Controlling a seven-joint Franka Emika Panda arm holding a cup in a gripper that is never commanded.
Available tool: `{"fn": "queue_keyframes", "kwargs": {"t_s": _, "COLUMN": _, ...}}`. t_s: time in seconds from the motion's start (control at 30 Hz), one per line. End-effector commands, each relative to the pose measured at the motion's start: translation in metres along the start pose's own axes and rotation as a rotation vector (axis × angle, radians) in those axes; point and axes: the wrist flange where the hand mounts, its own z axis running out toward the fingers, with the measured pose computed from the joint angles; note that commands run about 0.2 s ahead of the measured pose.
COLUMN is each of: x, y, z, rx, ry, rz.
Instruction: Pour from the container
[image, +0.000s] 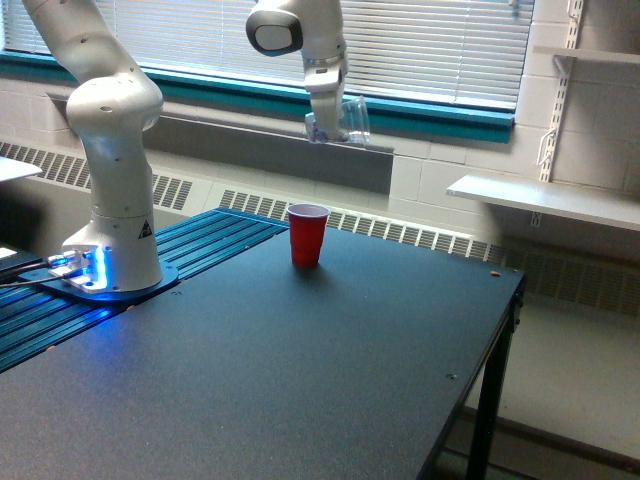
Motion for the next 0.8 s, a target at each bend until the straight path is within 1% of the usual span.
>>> {"fn": "queue_keyframes", "kwargs": {"t_s": 0.03, "x": -0.017, "y": 0.012, "z": 0.006, "rx": -0.013, "ry": -0.037, "rz": 0.003}}
{"fn": "queue_keyframes", "kwargs": {"t_s": 0.17, "x": -0.037, "y": 0.022, "z": 0.016, "rx": -0.048, "ry": -0.056, "rz": -0.028}}
{"fn": "queue_keyframes", "kwargs": {"t_s": 0.5, "x": -0.078, "y": 0.058, "z": 0.049, "rx": -0.102, "ry": -0.159, "rz": -0.036}}
{"fn": "queue_keyframes", "kwargs": {"t_s": 0.63, "x": -0.084, "y": 0.069, "z": 0.057, "rx": -0.105, "ry": -0.183, "rz": -0.024}}
{"fn": "queue_keyframes", "kwargs": {"t_s": 0.8, "x": -0.082, "y": 0.077, "z": 0.059, "rx": -0.103, "ry": -0.187, "rz": 0.002}}
